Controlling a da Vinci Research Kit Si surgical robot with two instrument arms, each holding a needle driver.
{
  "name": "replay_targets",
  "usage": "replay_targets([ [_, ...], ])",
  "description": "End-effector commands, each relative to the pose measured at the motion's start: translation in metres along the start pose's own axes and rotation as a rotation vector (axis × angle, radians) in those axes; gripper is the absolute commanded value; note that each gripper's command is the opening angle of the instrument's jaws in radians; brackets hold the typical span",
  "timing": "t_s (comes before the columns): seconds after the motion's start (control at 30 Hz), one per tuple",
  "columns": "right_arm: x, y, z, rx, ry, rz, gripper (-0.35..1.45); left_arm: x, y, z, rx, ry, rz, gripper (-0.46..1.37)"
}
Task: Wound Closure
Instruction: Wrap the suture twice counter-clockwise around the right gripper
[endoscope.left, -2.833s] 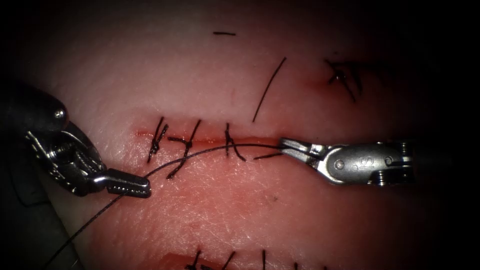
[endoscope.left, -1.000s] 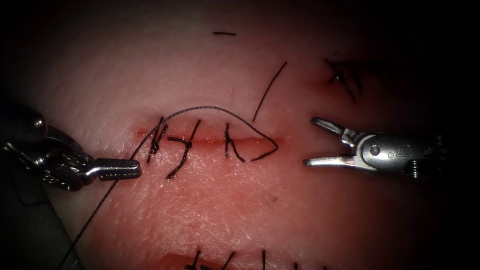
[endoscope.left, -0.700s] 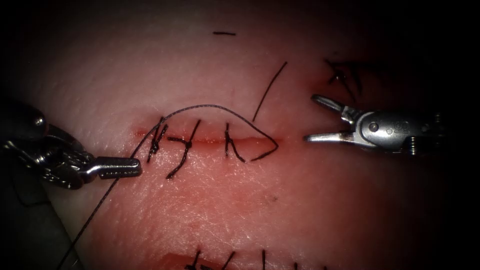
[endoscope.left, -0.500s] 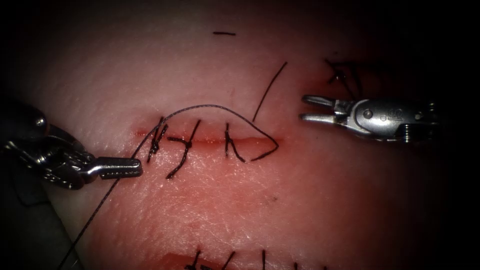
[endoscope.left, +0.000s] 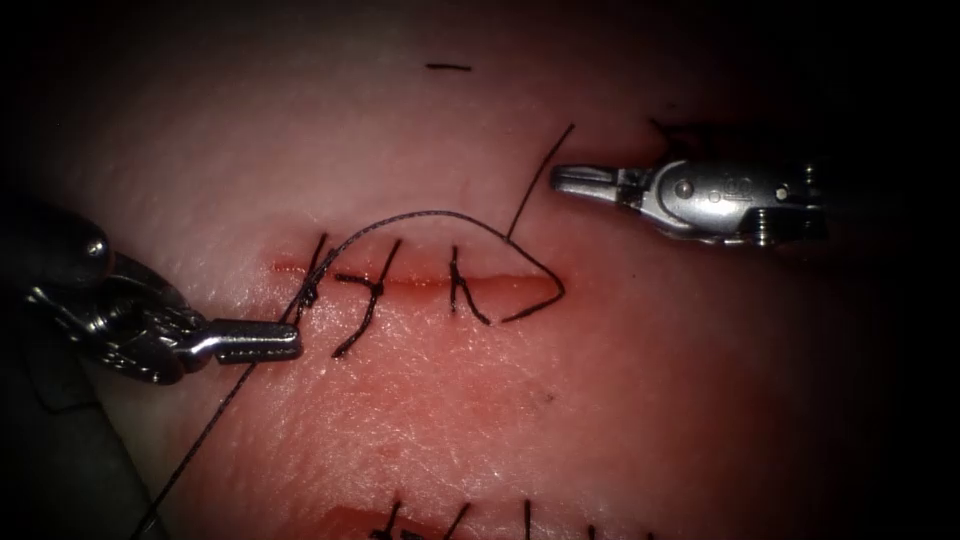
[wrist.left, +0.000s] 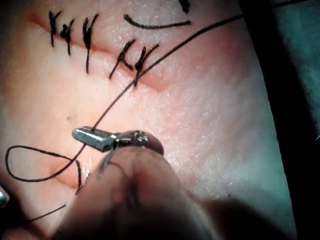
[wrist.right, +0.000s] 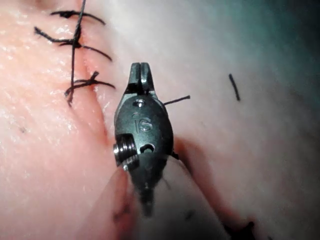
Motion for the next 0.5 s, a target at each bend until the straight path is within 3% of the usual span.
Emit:
replay_targets([
  [0.03, 0.0, -0.0001, 0.0002, 0.001, 0.003, 0.001, -0.35, 0.0, -0.0001, 0.0, -0.009, 0.0, -0.002, -0.35],
  [0.23, -0.0002, -0.0018, 0.0039, 0.029, 0.031, -0.01, -0.35, -0.0002, -0.0008, 0.0005, -0.009, 0.008, -0.01, -0.35],
  [0.5, -0.0011, -0.0039, 0.0069, 0.058, 0.047, -0.033, -0.35, -0.0005, -0.0015, 0.001, -0.01, 0.01, -0.024, -0.35],
])
